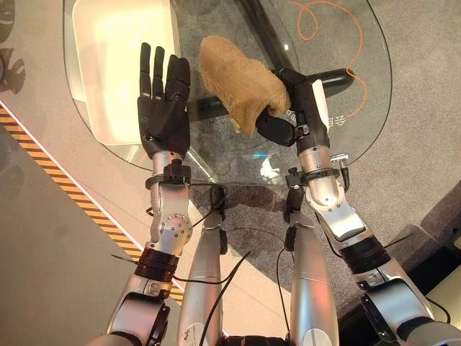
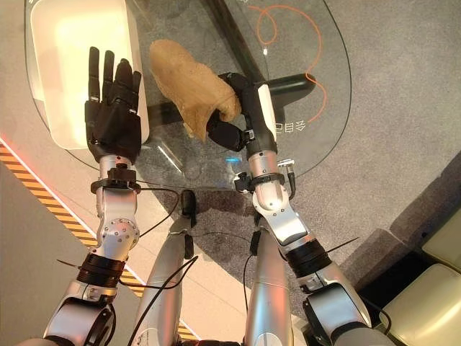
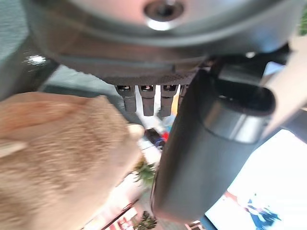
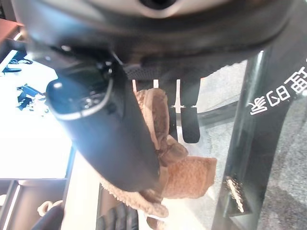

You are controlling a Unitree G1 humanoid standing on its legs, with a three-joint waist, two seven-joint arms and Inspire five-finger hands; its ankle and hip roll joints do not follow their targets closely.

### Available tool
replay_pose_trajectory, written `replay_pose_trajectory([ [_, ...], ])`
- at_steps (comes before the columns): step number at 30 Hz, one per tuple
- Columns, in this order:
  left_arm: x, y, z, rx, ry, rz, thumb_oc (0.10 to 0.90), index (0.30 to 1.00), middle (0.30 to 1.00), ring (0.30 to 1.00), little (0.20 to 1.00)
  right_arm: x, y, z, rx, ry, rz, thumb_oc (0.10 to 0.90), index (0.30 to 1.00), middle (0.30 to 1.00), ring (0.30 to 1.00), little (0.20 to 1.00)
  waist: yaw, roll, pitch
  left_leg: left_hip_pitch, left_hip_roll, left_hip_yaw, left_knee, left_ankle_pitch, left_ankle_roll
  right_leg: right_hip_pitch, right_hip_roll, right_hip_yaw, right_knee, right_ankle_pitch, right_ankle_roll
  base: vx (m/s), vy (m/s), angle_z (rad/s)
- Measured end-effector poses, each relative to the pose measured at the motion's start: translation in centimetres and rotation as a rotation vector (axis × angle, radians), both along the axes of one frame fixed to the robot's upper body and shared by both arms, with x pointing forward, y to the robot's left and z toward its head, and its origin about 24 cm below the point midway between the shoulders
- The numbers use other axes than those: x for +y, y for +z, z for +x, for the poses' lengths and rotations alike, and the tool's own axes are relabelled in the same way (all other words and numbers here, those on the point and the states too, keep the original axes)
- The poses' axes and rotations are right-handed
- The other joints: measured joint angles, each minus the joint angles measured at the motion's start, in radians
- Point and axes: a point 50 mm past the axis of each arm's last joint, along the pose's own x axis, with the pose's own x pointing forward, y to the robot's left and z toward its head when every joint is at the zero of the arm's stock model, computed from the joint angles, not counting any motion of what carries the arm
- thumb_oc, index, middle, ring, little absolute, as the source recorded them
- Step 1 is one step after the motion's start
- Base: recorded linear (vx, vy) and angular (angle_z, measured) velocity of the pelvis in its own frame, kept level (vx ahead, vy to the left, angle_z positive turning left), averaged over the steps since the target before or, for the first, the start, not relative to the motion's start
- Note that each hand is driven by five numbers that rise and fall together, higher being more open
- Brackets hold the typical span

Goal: Wipe the table with a cloth and put it in the basket.

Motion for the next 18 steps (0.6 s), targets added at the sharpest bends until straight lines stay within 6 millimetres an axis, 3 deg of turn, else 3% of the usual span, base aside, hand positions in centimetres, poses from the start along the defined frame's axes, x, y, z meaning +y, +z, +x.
replay_pose_trajectory([
  [4, -1.1, -0.4, 0.1, 0.037, -0.067, 0.003, 0.8, 0.9, 0.9, 0.9, 0.9, 0.1, 0.0, 0.0, 0.002, 0.01, 0.001, 0.1, 0.3, 0.3, 0.3, 0.2, -0.001, -0.001, 0.0, 0.0, 0.0, 0.0, 0.0, 0.0, 0.0, 0.0, 0.0, 0.0, 0.001, 0.0, 0.0, 0.0, 0.0, 0.0],
  [18, -1.6, -0.4, 0.3, 0.058, -0.158, -0.075, 0.8, 0.9, 0.9, 0.9, 0.9, 0.6, 0.8, -0.7, -0.034, 0.069, 0.024, 0.1, 0.3, 0.3, 0.3, 0.2, -0.002, -0.009, 0.0, 0.002, 0.0, 0.0, 0.001, 0.0, 0.0, 0.0, 0.0, 0.001, 0.005, 0.0, 0.0, 0.0, 0.0, 0.0],
])
